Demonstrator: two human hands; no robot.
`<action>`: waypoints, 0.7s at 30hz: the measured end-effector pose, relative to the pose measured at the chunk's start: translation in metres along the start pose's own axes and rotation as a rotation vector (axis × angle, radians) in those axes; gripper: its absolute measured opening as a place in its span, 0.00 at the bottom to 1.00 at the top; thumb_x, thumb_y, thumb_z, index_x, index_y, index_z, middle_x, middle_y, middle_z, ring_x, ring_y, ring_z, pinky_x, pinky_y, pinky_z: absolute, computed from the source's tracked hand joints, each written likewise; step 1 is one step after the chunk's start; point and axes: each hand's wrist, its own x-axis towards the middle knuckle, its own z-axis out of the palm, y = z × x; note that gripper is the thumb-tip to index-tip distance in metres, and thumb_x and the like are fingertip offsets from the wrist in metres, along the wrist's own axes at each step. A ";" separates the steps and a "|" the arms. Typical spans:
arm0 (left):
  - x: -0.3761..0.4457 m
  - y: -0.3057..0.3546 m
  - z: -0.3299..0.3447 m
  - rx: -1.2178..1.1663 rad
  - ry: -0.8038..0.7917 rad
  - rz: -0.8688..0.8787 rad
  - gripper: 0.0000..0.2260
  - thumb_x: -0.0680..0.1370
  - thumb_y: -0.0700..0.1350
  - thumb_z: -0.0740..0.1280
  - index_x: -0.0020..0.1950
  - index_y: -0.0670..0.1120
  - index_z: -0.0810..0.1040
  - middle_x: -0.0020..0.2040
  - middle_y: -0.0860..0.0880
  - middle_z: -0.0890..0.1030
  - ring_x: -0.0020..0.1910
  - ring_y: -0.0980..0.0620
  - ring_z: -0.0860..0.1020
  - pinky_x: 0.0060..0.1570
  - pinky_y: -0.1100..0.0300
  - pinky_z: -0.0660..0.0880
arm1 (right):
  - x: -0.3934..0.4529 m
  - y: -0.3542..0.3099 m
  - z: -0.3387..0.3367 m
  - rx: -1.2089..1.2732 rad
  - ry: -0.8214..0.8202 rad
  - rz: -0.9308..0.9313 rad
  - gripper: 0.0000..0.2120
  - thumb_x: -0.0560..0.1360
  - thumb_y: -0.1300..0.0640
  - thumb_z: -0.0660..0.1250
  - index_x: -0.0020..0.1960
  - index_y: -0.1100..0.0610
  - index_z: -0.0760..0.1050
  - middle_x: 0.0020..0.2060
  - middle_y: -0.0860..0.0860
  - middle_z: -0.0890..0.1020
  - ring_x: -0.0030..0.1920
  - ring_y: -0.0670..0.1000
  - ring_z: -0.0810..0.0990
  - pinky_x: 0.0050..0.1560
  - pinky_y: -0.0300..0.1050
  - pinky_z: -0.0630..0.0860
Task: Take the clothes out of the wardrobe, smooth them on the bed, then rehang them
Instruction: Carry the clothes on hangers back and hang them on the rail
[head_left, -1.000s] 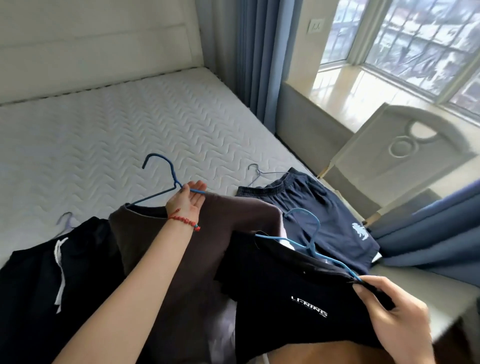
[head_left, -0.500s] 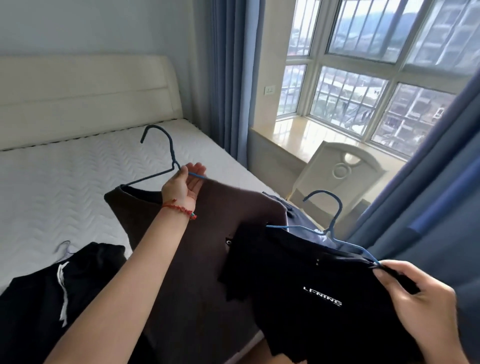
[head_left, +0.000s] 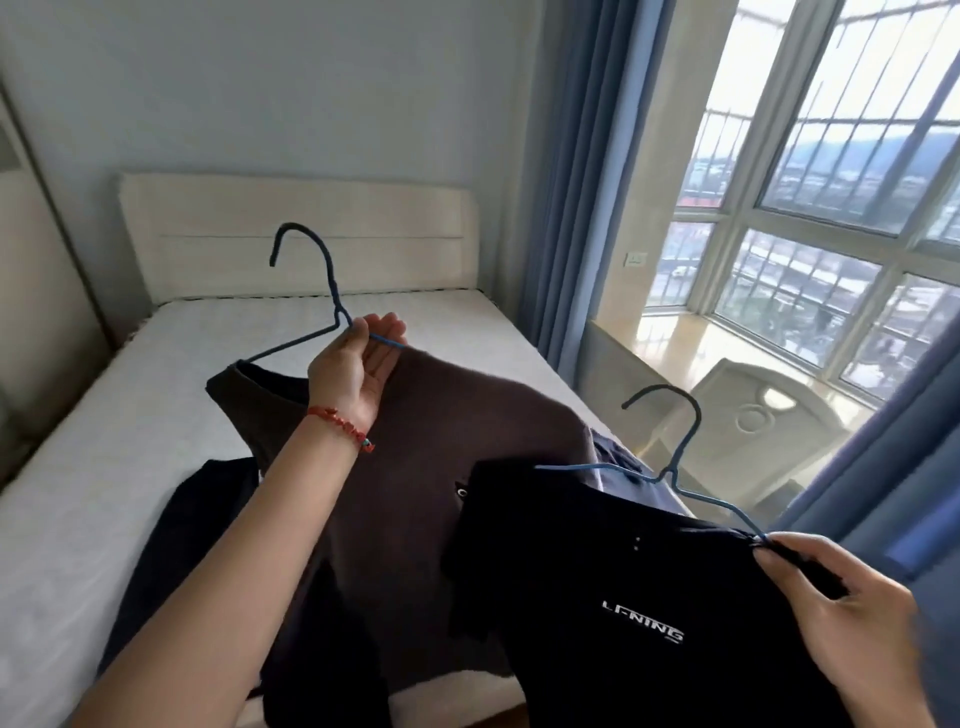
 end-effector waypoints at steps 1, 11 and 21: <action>-0.009 0.015 -0.008 -0.007 0.015 0.025 0.09 0.80 0.40 0.58 0.43 0.41 0.74 0.31 0.50 0.84 0.33 0.56 0.83 0.35 0.64 0.80 | -0.003 -0.006 0.003 0.006 -0.027 -0.018 0.16 0.68 0.66 0.72 0.37 0.43 0.80 0.32 0.37 0.82 0.33 0.32 0.77 0.39 0.19 0.69; -0.083 0.181 -0.096 -0.058 0.088 0.254 0.10 0.81 0.41 0.57 0.41 0.43 0.73 0.30 0.51 0.84 0.33 0.57 0.83 0.45 0.59 0.78 | -0.051 -0.090 0.085 0.152 -0.233 -0.202 0.17 0.68 0.66 0.72 0.37 0.42 0.79 0.35 0.36 0.82 0.35 0.32 0.78 0.39 0.20 0.69; -0.156 0.384 -0.200 -0.044 0.134 0.482 0.10 0.80 0.42 0.58 0.41 0.43 0.73 0.29 0.51 0.83 0.31 0.57 0.83 0.38 0.63 0.79 | -0.146 -0.212 0.205 0.273 -0.450 -0.386 0.15 0.68 0.64 0.72 0.37 0.43 0.79 0.36 0.35 0.82 0.37 0.33 0.79 0.41 0.21 0.69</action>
